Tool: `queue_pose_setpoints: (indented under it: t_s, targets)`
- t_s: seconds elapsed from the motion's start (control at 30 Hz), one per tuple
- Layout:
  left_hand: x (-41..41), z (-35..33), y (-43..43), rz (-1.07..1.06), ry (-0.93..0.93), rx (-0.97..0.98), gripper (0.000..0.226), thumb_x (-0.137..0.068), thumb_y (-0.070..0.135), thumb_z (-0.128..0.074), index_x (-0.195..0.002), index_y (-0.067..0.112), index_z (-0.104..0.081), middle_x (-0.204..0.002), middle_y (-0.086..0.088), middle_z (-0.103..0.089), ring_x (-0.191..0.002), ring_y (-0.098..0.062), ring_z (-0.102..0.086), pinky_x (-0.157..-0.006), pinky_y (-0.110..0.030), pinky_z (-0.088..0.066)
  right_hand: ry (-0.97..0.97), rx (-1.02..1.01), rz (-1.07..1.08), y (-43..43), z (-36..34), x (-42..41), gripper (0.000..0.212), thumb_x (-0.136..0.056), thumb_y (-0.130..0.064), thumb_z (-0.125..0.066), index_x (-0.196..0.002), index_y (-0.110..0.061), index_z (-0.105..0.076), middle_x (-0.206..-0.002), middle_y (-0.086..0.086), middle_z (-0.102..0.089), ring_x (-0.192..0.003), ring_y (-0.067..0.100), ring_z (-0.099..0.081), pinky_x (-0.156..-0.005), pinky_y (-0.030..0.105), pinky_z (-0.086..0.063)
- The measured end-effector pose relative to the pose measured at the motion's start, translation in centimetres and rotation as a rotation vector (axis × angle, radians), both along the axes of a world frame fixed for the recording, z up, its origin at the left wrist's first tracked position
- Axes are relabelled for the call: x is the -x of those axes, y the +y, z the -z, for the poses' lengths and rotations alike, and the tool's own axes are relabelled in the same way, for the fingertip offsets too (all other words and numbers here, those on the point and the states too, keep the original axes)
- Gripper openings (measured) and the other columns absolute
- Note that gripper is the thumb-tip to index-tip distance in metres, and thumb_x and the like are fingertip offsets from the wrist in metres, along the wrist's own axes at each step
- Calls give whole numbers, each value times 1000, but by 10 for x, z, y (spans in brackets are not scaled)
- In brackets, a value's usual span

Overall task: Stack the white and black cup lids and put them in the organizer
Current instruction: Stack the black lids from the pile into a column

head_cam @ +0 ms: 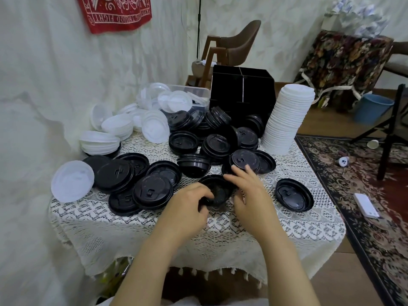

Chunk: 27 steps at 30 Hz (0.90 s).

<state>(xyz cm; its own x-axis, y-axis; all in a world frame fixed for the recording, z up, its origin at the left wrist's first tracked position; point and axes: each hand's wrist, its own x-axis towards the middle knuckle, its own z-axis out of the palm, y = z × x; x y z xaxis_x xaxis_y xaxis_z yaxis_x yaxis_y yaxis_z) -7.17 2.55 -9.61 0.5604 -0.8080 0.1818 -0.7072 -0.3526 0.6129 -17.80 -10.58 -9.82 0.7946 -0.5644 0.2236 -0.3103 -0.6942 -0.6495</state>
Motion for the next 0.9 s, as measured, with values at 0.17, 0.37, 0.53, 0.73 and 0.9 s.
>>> queue_pose_setpoints:
  t_s: [0.17, 0.37, 0.53, 0.73, 0.9]
  targets:
    - [-4, -5, 1, -12, 75, 88, 26, -91, 1, -54, -106, 16, -70, -99, 17, -57, -81, 4, -55, -76, -6, -42, 43, -13, -105, 3, -3, 8, 47, -91, -10, -63, -129, -37, -57, -136, -32, -35, -143, -5, -13, -119, 26, -14]
    - [-8, -12, 0, -47, 328, 236, 30, -97, 4, -47, -101, 28, -64, -86, 7, -66, -77, -6, -61, -70, -21, -50, -148, -187, -102, 0, -14, 4, 51, -86, -13, -71, -113, -52, -51, -113, -35, -55, -111, -19, -47, -95, 5, -33]
    - [-8, -17, -4, -146, 510, 308, 34, -100, 5, -43, -107, 34, -58, -97, 6, -68, -80, -9, -68, -81, -37, -58, -90, -311, -153, -2, -16, 5, 82, -77, -11, -81, -137, -46, -39, -128, -19, -52, -114, -3, -54, -97, 18, -46]
    - [-9, -16, -4, -224, 487, 205, 30, -98, 7, -46, -108, 33, -58, -102, 12, -64, -57, -9, -66, -71, -34, -59, 134, -180, -187, 2, -15, 3, 95, -76, -21, -83, -152, -29, -26, -133, -26, -27, -119, -3, -39, -101, 12, -37]
    - [-10, -14, 1, -162, 321, 72, 43, -93, 2, -46, -122, 31, -60, -119, 18, -56, -104, 1, -55, -74, 0, -37, 165, -116, -94, 9, -16, -1, 83, -70, -39, -85, -141, -26, -44, -118, -14, -45, -106, 4, -47, -93, 14, -38]
